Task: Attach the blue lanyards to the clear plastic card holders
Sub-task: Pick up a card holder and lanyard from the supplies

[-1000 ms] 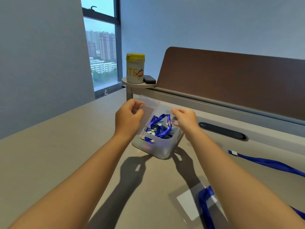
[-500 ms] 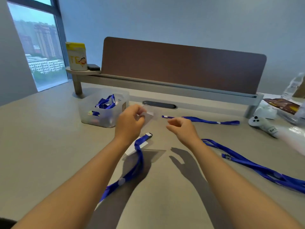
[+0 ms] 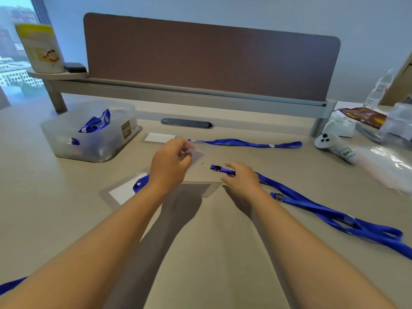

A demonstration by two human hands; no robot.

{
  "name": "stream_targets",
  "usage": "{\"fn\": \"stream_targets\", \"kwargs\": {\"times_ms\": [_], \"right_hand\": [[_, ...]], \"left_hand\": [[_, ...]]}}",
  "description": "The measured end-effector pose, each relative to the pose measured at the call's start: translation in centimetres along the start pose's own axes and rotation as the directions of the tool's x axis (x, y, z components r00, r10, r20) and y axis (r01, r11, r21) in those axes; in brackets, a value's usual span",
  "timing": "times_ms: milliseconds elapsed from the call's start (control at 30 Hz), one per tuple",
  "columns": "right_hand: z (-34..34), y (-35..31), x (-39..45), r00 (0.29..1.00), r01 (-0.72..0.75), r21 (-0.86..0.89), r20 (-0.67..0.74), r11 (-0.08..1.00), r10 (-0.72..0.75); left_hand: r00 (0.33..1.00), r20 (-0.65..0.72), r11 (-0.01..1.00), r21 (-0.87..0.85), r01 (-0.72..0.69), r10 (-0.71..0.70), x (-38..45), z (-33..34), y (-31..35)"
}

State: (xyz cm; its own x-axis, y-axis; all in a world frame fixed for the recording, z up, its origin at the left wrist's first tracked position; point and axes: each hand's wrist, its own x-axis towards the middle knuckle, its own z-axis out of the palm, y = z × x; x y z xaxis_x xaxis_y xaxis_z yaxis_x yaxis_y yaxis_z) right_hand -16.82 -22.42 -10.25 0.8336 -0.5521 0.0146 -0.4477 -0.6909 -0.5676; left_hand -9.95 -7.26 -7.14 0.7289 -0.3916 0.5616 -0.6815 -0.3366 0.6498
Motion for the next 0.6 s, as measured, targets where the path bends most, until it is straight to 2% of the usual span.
{"fn": "stream_targets", "kwargs": {"times_ms": [167, 300, 367, 467, 600], "right_hand": [[1.3, -0.8, 3.4, 0.998, 0.065, -0.128, 0.027, 0.990, -0.062], [2.0, -0.8, 4.9, 0.998, 0.053, -0.223, -0.030, 0.973, -0.061], [2.0, -0.9, 5.2, 0.996, 0.064, -0.183, -0.051, 0.981, -0.074], [1.4, -1.2, 5.0, 0.993, 0.093, -0.008, -0.078, 0.996, -0.093], [-1.3, -2.6, 4.1, 0.971, 0.199, 0.171, -0.166, 0.965, -0.171]], "left_hand": [[0.999, -0.025, 0.999, 0.009, 0.035, -0.035, 2.0, 0.8, -1.2], [0.998, -0.032, 0.999, 0.004, 0.052, -0.052, 2.9, 1.6, -1.9], [0.999, -0.027, 0.999, 0.006, 0.048, -0.047, 3.0, 1.8, -2.1], [0.998, -0.035, 0.998, -0.006, 0.060, -0.060, 3.1, 1.8, -2.0], [0.997, -0.051, 0.998, -0.021, 0.060, -0.061, 3.4, 1.3, -1.0]]}}
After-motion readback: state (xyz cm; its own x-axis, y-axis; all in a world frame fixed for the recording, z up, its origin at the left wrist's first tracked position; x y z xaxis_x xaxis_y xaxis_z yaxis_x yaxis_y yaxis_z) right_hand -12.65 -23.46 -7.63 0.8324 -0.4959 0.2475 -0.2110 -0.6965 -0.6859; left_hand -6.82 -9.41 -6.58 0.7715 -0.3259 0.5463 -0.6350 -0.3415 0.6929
